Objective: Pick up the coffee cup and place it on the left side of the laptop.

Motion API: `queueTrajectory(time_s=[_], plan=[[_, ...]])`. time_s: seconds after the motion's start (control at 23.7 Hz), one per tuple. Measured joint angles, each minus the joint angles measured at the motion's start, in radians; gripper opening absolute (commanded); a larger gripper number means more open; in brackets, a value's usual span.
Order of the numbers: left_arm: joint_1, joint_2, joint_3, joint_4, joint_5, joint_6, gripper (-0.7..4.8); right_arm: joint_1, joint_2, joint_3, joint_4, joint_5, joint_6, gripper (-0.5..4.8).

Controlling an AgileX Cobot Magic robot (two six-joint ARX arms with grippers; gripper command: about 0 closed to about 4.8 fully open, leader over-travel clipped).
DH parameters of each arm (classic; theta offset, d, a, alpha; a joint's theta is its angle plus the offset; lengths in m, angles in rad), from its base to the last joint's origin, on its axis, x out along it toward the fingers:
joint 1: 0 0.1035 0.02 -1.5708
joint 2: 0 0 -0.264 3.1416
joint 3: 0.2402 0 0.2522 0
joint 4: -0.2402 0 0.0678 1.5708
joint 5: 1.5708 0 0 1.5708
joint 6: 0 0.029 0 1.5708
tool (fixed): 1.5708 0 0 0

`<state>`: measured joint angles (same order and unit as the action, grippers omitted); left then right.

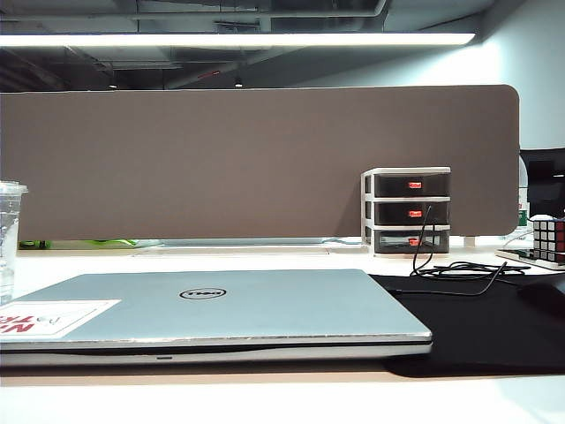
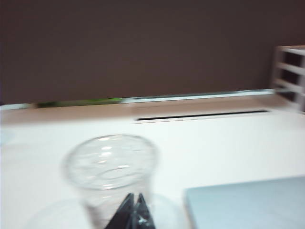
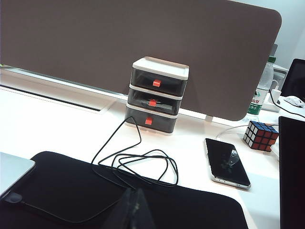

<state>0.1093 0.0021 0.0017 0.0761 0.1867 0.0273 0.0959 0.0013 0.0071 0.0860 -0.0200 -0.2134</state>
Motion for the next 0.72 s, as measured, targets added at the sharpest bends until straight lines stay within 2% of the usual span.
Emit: queueTrajectory(time_s=[0.13, 0.72], plan=[[0.0, 0.0, 0.0, -0.001, -0.073, -0.001, -0.02, 0.0, 0.0, 0.0, 0.0, 0.0, 0.0, -0.01], [0.001, 0.0, 0.0, -0.002, -0.078, -0.001, -0.02, 0.0, 0.0, 0.0, 0.0, 0.0, 0.0, -0.01]])
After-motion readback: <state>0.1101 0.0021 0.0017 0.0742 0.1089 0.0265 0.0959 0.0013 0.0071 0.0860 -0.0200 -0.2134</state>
